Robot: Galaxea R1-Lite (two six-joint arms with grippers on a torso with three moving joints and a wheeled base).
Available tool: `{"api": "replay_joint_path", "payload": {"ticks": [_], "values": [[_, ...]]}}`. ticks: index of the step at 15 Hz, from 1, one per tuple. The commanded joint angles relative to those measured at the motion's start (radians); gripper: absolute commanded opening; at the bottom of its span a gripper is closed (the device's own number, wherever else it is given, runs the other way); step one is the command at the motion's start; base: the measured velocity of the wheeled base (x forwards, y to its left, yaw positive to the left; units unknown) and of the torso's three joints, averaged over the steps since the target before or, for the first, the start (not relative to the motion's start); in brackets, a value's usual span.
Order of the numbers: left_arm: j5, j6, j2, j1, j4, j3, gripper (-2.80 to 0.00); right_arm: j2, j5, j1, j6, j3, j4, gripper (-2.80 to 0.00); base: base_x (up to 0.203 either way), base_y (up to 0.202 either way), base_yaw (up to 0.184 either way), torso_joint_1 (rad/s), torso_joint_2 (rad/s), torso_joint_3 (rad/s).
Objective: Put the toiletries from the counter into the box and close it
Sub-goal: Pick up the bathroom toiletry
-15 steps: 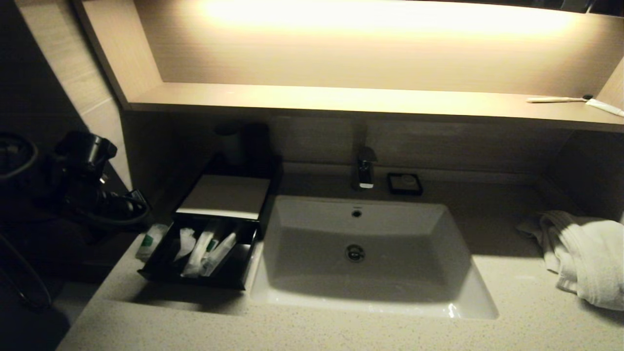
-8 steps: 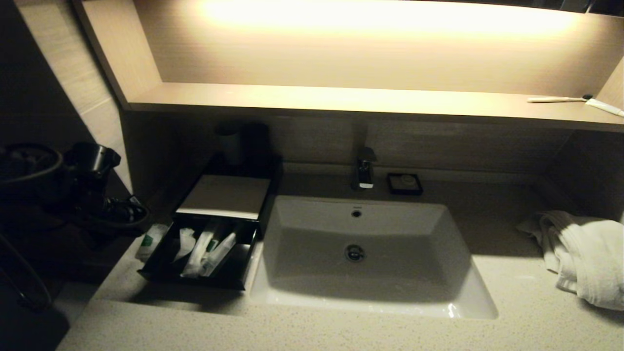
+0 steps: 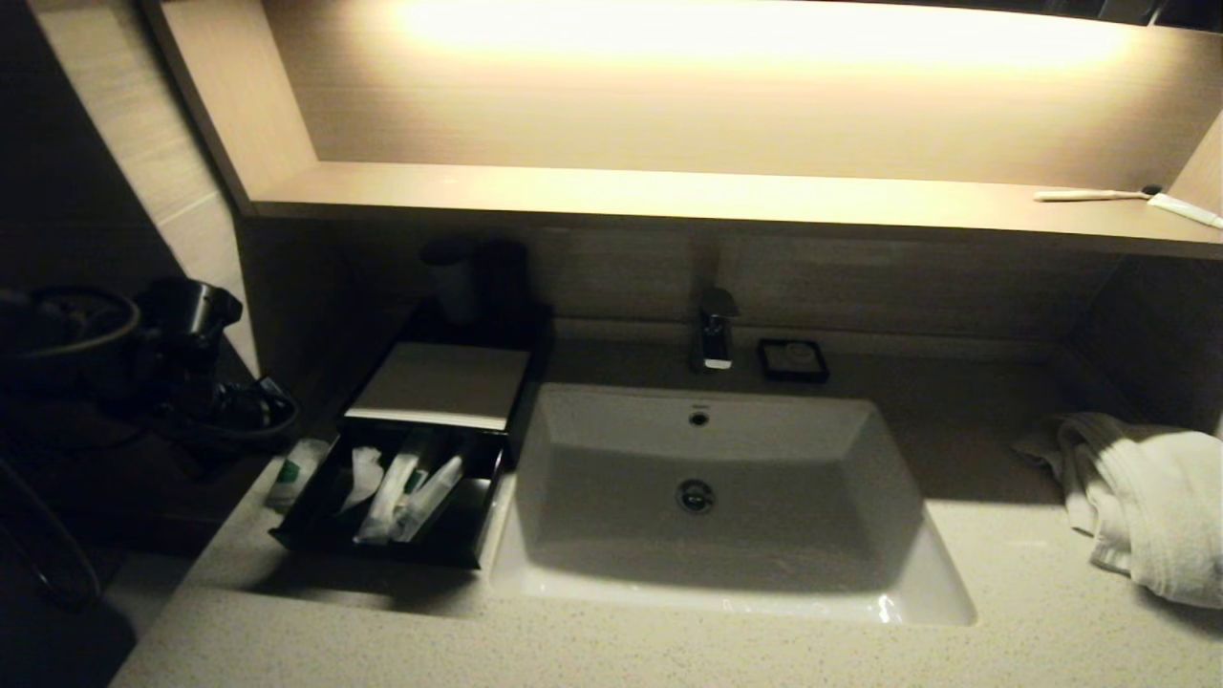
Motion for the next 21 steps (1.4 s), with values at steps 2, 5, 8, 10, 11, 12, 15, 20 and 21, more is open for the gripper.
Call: {"api": "replay_joint_path", "payload": {"ticks": [2, 5, 8, 10, 11, 12, 15, 20, 21], "values": [[-0.002, -0.016, 0.000, -0.010, 0.001, -0.003, 0.00, 0.000, 0.000, 0.000, 0.000, 0.000, 0.000, -2.80, 0.000, 0.000, 0.000, 0.000, 0.00, 0.000], [-0.001, -0.028, 0.020, -0.016, -0.001, -0.025, 0.00, 0.000, 0.000, 0.000, 0.000, 0.000, -0.001, -2.80, 0.000, 0.000, 0.000, 0.000, 0.00, 0.000], [-0.001, -0.037, 0.022, -0.017, -0.001, -0.028, 0.00, 0.000, 0.000, 0.000, 0.000, 0.000, 0.000, -2.80, 0.000, 0.000, 0.000, 0.000, 0.00, 0.000], [-0.001, -0.037, 0.032, -0.016, -0.001, -0.028, 0.00, 0.000, 0.000, 0.000, 0.000, 0.000, 0.000, -2.80, 0.000, 0.000, 0.000, 0.000, 0.00, 0.000], [-0.001, -0.037, 0.034, -0.016, 0.000, -0.026, 0.00, 0.000, 0.000, 0.000, 0.000, 0.000, 0.000, -2.80, 0.000, 0.000, 0.000, 0.000, 0.00, 0.000], [0.001, -0.037, 0.037, -0.016, 0.000, -0.025, 0.00, 0.000, 0.000, 0.000, 0.000, 0.000, 0.000, -2.80, 0.000, 0.000, 0.000, 0.000, 0.00, 0.000], [0.003, -0.033, 0.050, -0.016, 0.000, -0.020, 0.00, 0.000, 0.000, 0.000, 0.000, 0.000, 0.000, -2.80, 0.000, 0.000, 0.000, 0.000, 0.00, 0.000], [0.021, -0.028, 0.076, -0.016, 0.002, -0.025, 0.00, 0.000, 0.000, 0.000, 0.000, 0.000, 0.000, -2.80, 0.000, 0.000, 0.000, 0.000, 0.00, 0.000], [0.022, -0.027, 0.079, -0.016, 0.002, -0.025, 0.00, 0.000, 0.000, 0.000, 0.000, 0.000, 0.000, -2.80, 0.000, 0.000, 0.000, 0.000, 0.00, 0.000]]}}
